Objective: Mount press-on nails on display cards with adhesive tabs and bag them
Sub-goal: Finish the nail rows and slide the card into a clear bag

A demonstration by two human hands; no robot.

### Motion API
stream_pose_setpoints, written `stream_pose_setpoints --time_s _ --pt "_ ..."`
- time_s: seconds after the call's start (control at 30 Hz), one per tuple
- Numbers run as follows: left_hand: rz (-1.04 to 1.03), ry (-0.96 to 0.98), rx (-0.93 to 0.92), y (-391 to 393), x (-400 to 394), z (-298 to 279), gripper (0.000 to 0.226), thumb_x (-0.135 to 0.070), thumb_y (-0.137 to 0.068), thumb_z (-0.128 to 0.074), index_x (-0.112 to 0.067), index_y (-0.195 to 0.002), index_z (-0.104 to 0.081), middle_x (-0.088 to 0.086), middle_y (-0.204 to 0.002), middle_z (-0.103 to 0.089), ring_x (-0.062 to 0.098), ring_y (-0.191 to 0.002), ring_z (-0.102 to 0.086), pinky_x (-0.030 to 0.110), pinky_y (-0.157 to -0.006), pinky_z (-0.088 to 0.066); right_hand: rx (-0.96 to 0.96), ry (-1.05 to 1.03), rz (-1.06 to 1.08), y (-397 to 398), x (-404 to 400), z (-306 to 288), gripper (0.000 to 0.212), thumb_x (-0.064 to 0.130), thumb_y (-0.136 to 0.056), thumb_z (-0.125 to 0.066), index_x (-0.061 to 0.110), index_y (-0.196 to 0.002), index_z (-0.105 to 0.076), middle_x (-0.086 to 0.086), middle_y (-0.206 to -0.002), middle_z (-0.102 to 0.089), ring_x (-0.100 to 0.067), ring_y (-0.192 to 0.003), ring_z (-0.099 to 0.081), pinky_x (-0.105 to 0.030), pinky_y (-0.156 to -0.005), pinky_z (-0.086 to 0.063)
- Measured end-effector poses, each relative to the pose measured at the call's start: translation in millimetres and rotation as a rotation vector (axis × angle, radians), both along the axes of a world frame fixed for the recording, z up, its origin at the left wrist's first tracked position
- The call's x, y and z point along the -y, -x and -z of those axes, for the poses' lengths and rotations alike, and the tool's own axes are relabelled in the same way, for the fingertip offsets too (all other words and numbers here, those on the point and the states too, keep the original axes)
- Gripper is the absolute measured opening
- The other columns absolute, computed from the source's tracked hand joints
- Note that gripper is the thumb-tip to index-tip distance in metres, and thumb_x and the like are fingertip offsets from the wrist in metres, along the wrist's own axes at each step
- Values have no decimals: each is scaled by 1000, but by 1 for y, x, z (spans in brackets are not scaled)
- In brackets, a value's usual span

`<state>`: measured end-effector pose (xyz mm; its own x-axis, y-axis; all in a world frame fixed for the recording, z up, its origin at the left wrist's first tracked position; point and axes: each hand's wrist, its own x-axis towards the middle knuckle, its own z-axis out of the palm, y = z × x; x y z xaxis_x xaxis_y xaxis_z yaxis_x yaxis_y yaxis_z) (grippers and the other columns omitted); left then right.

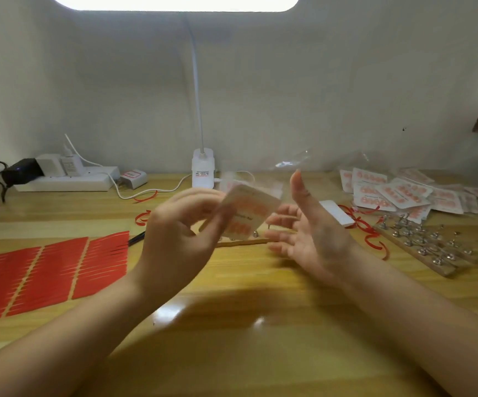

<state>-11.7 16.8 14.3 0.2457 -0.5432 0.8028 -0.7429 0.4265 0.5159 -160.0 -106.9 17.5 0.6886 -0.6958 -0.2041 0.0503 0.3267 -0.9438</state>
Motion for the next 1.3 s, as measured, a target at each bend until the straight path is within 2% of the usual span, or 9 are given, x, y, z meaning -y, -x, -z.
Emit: stream_pose_setpoints --time_s 0.1,0.27,0.37,0.47,0.67,0.83,1.0,1.13,1.3 --pt "235 -157 -698 10 -1 -4 11 -27 -80 -68 -25 -77 -78 0 -80 -73 17 -81 -71 26 -66 -57 51 -270 -168 1 -4 3 123 67 -48 -78 2 -142 -33 -27 -136 -49 -43 -123 -50 -47 -97 -47" --pt "358 -213 -1008 18 1 -2 13 -24 -75 -66 -20 -75 -78 5 -79 -72 15 -74 -70 23 -61 -55 310 -247 -279 1 -7 -1 68 55 -66 -73 9 -117 -67 -19 -122 -65 -36 -114 -62 -46 -99 -50" --pt "368 -239 -1032 16 2 2 13 -24 -74 -67 -18 -76 -78 6 -81 -72 15 -76 -70 24 -64 -56 331 -143 -194 0 -6 -1 40 35 -75 -74 12 -109 -74 -19 -113 -65 -33 -111 -62 -45 -97 -51" --pt "359 -287 -1025 13 3 5 15 -27 -70 -69 -17 -77 -77 8 -83 -72 16 -78 -70 26 -69 -58 288 -28 -176 2 -2 -1 39 40 -85 -59 15 -112 -72 -11 -109 -69 -25 -103 -62 -39 -95 -51" --pt "342 -306 -1004 8 4 7 12 -26 -72 -67 -21 -74 -78 4 -80 -72 16 -75 -69 26 -66 -58 357 17 -131 3 4 0 18 24 -73 -70 17 -87 -78 -9 -94 -73 -21 -84 -69 -35 -80 -56" --pt "191 -232 -1006 -2 4 10 14 -23 -90 -60 -13 -94 -69 1 -79 -73 19 -72 -71 28 -56 -56 359 -26 3 6 17 5 21 13 -64 -75 15 -85 -73 -4 -81 -73 -18 -75 -72 -27 -67 -58" --pt "-41 -283 -903 -10 10 20 15 -32 -98 -54 -20 -100 -63 0 -84 -74 16 -73 -73 21 -39 -48 331 21 106 7 24 12 15 18 -62 -78 20 -75 -72 0 -74 -71 -14 -66 -70 -25 -60 -56" --pt "59 -355 -911 -8 11 27 22 -36 -91 -59 -18 -103 -63 3 -88 -74 20 -76 -74 21 -40 -48 295 62 116 6 22 15 33 29 -54 -83 21 -83 -69 3 -75 -70 -11 -66 -67 -24 -56 -54" --pt "256 -386 -948 3 13 30 35 -43 -76 -67 -18 -100 -67 6 -87 -74 19 -72 -73 24 -47 -52 308 55 109 0 17 21 38 28 -53 -82 18 -87 -67 3 -76 -70 -11 -65 -67 -23 -58 -54"
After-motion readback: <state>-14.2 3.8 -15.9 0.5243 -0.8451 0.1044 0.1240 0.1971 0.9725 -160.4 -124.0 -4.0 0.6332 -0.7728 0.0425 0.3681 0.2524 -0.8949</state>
